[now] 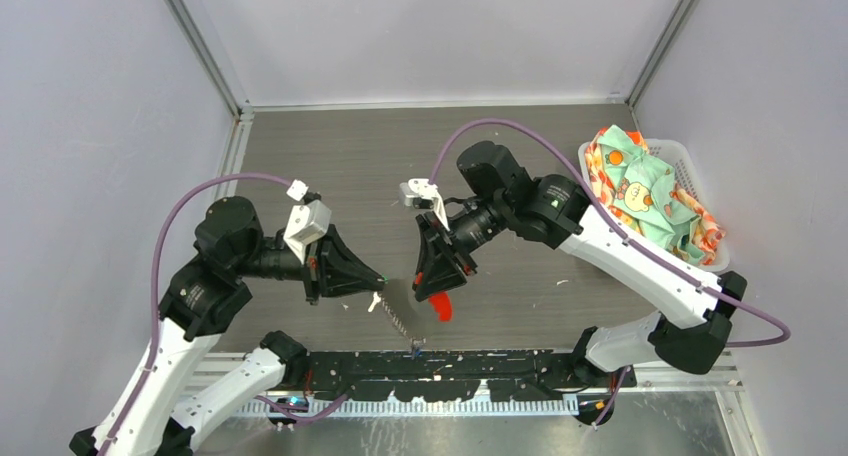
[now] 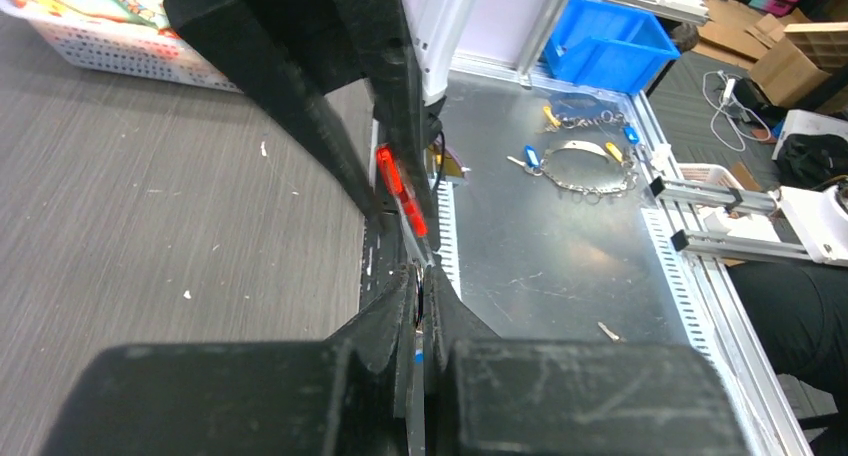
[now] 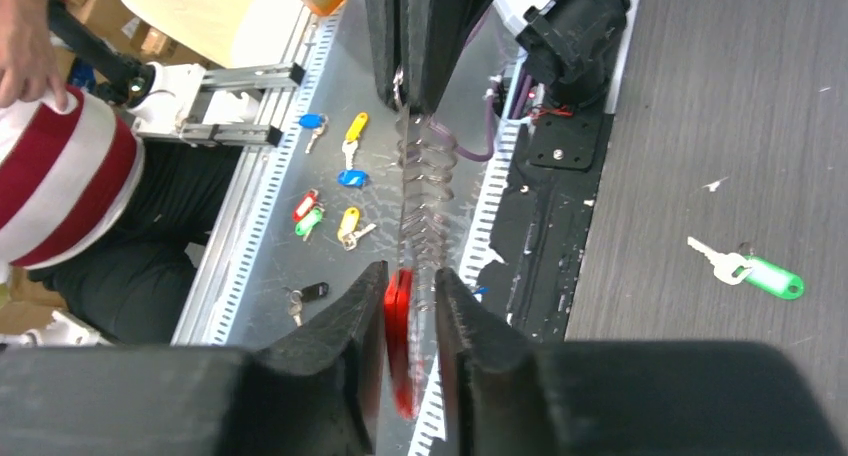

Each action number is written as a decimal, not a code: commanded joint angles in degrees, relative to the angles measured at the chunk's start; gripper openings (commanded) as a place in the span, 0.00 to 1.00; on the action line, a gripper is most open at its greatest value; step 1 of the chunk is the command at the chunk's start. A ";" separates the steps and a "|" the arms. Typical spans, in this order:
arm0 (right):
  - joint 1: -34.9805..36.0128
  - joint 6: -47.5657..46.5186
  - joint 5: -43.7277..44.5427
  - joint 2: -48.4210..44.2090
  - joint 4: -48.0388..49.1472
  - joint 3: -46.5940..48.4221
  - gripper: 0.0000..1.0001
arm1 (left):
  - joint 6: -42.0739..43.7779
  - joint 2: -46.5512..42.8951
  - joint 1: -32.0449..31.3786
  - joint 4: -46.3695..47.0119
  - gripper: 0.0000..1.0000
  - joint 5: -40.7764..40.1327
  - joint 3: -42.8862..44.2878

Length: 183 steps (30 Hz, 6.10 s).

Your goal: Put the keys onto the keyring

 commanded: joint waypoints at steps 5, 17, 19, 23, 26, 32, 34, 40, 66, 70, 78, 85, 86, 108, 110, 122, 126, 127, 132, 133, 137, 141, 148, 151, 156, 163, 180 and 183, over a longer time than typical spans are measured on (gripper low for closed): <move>-0.60 1.67 22.38 -3.25 7.62 -1.78 0.99 | -1.31 -1.14 0.13 4.50 0.00 -18.88 -2.92; -1.58 3.41 56.97 -12.20 21.29 -11.11 1.00 | -7.03 -1.32 0.13 2.68 0.01 -46.05 -5.26; -0.45 4.20 57.68 -12.78 25.55 -14.14 1.00 | -9.32 -0.08 0.15 1.98 0.00 -51.71 -4.71; 4.92 1.17 65.27 -12.18 34.67 -20.04 1.00 | -13.82 2.92 1.67 1.11 0.01 -57.94 -3.31; 9.95 -3.06 71.42 -9.26 41.83 -23.05 1.00 | -16.65 4.67 2.88 0.75 0.01 -59.50 -2.51; 16.88 -13.17 81.46 -0.79 57.28 -25.40 1.00 | -20.19 6.71 4.76 -1.07 0.01 -58.70 -0.50; 17.87 -15.23 83.69 2.31 61.47 -25.43 1.00 | -21.16 6.81 5.18 -1.54 0.01 -58.45 0.11; 19.59 -20.21 91.47 10.37 73.73 -25.67 1.00 | -23.40 6.83 6.93 -3.74 0.01 -57.44 2.05; 26.69 -16.20 84.93 -11.15 56.58 -32.05 0.01 | 0.44 -4.89 9.22 1.74 0.61 -35.96 -1.11; 26.70 -7.83 73.83 -14.51 38.75 -26.31 0.01 | 17.00 -9.80 9.21 1.67 0.56 -17.57 -3.05; 26.66 0.87 69.64 -15.00 30.24 -20.67 0.01 | 38.13 -18.89 9.22 19.45 0.42 -13.65 -12.72; 26.74 3.74 70.19 -9.28 23.62 -11.81 0.01 | 48.04 -18.95 9.22 26.78 0.42 -8.10 -15.98; 26.75 3.81 70.61 -8.86 23.35 -11.06 0.01 | 49.25 -18.99 9.22 25.61 0.43 -6.94 -15.85; 26.81 4.12 72.44 -6.57 22.91 -7.24 0.01 | 70.67 -19.75 9.22 14.64 0.47 -3.28 -15.69; 26.84 4.40 72.43 -6.42 23.30 -7.34 0.01 | 69.58 -20.83 9.22 19.28 0.44 -4.72 -17.58; 26.84 6.17 72.81 -4.03 25.14 -5.85 0.01 | 72.23 -22.24 9.22 23.00 0.41 -5.69 -20.80; 26.80 7.63 73.64 -4.15 26.02 -6.43 0.01 | 72.41 -22.49 9.22 23.10 0.40 -6.32 -21.10; 26.86 7.85 73.72 -4.27 26.28 -6.67 0.01 | 72.45 -22.69 9.22 23.09 0.39 -6.51 -21.26; 26.80 8.39 74.01 -5.77 28.12 -8.34 0.01 | 73.66 -23.54 9.22 23.10 0.34 -7.94 -22.02; 26.80 8.45 74.05 -6.00 28.39 -8.60 0.01 | 73.73 -23.63 9.22 23.10 0.32 -8.33 -22.12; 26.85 8.50 73.59 -7.08 29.53 -9.89 0.01 | 72.49 -23.41 9.22 23.54 0.27 -10.24 -21.84; 26.83 8.63 73.48 -8.13 30.82 -11.42 0.01 | 69.03 -22.95 9.22 24.11 0.24 -11.58 -20.73; 26.85 8.39 72.83 -9.83 33.43 -13.64 0.01 | 62.45 -23.07 9.22 24.29 0.26 -10.90 -20.00; 26.83 8.15 72.20 -10.19 34.01 -14.03 0.01 | 59.87 -22.71 9.22 24.32 0.27 -10.62 -19.64; 26.86 8.02 72.08 -10.34 34.02 -14.24 0.01 | 54.10 -20.89 9.22 25.98 0.27 -12.36 -17.75; 26.86 7.84 71.33 -9.62 34.07 -13.87 0.01 | 52.88 -21.02 9.22 31.25 0.29 -10.15 -19.46; 26.81 7.42 71.11 -8.93 33.85 -13.18 0.01 | 57.18 -20.64 9.22 27.50 0.34 -5.88 -19.16; 26.85 6.98 71.11 -8.78 33.63 -13.18 0.01 | 55.29 -19.94 9.22 27.58 0.30 -6.06 -18.56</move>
